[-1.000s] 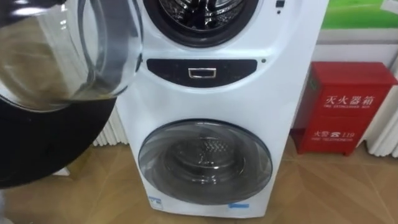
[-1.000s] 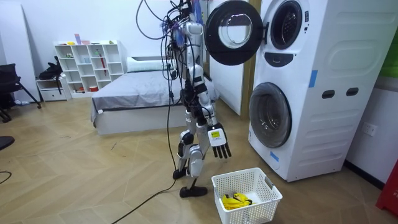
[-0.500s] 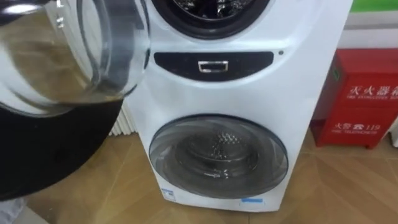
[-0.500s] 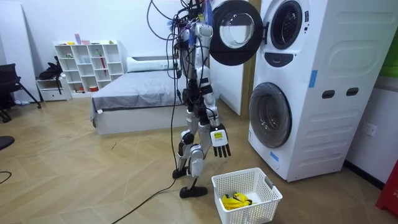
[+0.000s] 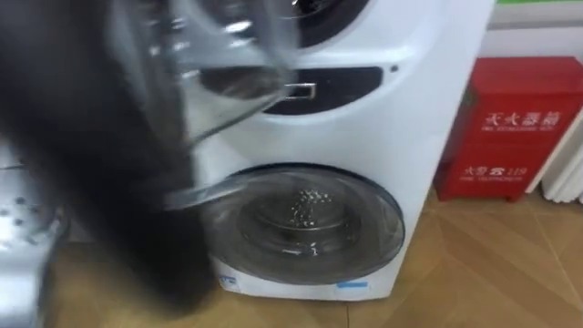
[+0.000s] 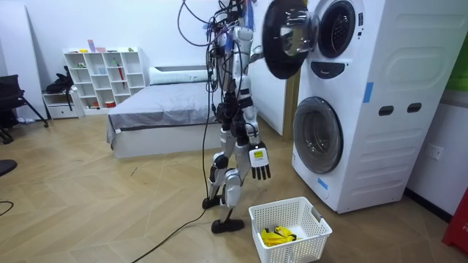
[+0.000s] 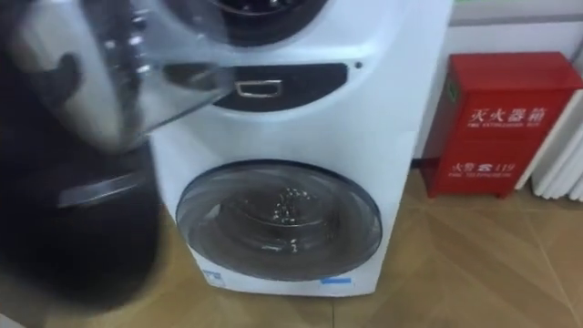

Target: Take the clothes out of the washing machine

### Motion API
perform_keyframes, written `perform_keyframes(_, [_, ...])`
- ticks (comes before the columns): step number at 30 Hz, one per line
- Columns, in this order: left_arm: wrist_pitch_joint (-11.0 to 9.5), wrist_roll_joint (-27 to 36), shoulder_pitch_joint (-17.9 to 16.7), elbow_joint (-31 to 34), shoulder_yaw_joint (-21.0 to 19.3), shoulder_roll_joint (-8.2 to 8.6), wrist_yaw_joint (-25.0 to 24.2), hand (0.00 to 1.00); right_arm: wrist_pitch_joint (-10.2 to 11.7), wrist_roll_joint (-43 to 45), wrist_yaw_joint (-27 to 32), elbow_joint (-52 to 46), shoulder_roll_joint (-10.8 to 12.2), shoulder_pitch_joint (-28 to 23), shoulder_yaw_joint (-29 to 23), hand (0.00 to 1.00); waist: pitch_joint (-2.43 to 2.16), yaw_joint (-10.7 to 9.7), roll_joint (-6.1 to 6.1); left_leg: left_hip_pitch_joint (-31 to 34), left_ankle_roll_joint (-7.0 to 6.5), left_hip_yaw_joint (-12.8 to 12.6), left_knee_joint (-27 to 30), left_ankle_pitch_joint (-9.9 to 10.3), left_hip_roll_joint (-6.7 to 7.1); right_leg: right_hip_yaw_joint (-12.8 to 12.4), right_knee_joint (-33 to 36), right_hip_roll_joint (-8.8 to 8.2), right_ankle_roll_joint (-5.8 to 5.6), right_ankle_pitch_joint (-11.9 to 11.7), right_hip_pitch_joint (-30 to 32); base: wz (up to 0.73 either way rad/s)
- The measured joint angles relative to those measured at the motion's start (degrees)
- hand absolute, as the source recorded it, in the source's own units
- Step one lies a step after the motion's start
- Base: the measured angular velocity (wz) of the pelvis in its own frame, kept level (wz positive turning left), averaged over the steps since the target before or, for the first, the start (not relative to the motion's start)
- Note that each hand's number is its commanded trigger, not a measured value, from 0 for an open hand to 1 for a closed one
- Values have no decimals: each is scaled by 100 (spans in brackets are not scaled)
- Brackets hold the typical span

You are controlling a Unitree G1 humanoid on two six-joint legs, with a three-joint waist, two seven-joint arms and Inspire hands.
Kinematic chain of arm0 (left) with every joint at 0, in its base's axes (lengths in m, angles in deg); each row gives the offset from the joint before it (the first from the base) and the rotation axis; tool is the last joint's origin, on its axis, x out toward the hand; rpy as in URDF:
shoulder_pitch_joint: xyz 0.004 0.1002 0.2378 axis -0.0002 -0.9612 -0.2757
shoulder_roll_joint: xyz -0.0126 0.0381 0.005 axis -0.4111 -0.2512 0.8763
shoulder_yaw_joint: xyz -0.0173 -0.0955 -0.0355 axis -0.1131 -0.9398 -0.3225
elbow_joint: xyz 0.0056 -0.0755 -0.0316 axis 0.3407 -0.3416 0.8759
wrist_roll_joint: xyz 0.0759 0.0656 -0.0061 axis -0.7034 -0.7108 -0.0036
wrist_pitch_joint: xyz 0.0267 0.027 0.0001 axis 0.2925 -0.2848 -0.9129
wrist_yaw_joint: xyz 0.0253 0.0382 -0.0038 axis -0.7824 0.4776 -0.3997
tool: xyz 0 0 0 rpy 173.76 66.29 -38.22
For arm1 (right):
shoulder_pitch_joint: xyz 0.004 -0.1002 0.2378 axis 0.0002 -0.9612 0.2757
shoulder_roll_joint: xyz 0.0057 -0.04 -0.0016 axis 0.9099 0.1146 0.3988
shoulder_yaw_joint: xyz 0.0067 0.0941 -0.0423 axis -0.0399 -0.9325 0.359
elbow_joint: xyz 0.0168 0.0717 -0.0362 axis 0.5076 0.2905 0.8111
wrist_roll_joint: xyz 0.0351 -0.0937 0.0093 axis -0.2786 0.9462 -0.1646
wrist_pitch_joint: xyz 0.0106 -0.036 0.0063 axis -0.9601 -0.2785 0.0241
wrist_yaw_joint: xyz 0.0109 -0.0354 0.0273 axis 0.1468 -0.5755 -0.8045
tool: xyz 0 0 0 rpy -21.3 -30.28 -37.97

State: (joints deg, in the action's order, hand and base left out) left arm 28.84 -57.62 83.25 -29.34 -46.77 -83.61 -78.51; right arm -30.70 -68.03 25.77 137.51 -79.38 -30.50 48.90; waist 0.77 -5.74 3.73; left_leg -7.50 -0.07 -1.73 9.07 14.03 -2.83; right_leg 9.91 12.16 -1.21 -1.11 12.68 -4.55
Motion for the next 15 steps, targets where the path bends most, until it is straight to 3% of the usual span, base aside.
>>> perform_keyframes(1, [-4,18,-14,1,60,74,-15,0,0,7,17,42,7,76,30,0,-5,13,45,-15,0,290,-23,0,-87,-61,8,126,64,-7,203,-62])
perform_keyframes(2, [-53,104,-67,19,20,141,-24,0,3,21,18,31,74,240,155,0,-4,31,36,10,6,510,-17,10,-185,-71,-504,315,343,-326,696,-57])
perform_keyframes(3, [-154,161,-216,136,-118,505,29,0,12,-92,35,-18,77,233,283,0,-77,-105,21,22,162,419,13,45,-274,172,-361,335,418,-935,797,-29])
perform_keyframes(4, [-156,215,-231,140,-94,627,21,0,-8,-203,77,-17,88,201,313,0,-77,-136,-13,-8,256,218,-12,-9,-292,223,-324,309,419,-936,728,45])
perform_keyframes(5, [-149,420,-259,133,-31,653,-102,0,-143,-296,120,-1,86,182,412,0,-49,-210,-80,-86,302,-162,-136,-42,-317,22,-351,264,418,-936,559,70])
perform_keyframes(6, [-149,675,-244,120,169,619,-323,0,-237,-296,112,-1,86,172,470,0,6,-270,-162,-63,307,-246,-304,-138,-333,-312,-372,246,389,-918,470,68])
perform_keyframes(7, [-149,724,-232,120,342,611,-396,0,-247,-273,110,-2,67,182,469,0,-22,-315,-113,-29,283,-240,-359,-223,-337,-413,-353,239,336,-886,478,59])
perform_keyframes(8, [-147,743,-236,122,632,655,-497,0,-258,-263,109,-5,77,209,470,0,-27,-304,-128,-23,256,-306,-324,-221,-249,-444,-344,235,261,-843,536,22])
perform_keyframes(9, [-76,751,-251,118,895,680,-610,0,-264,-252,91,-4,96,280,489,0,-39,-235,-187,-14,247,-357,-307,-220,-189,-348,-361,222,227,-834,546,-3])
perform_keyframes(11, [-6,752,-265,116,1116,702,-771,0,-244,-230,4,-46,122,374,490,0,-41,-200,-194,-37,218,-399,-283,-203,-138,-177,-385,180,184,-871,507,-45])
perform_keyframes(15, [18,743,-266,28,1350,718,-1068,0,-252,-207,-8,-20,142,451,492,0,-28,-339,-144,-204,207,-481,-253,-196,-43,-200,-441,105,172,-870,339,-28])
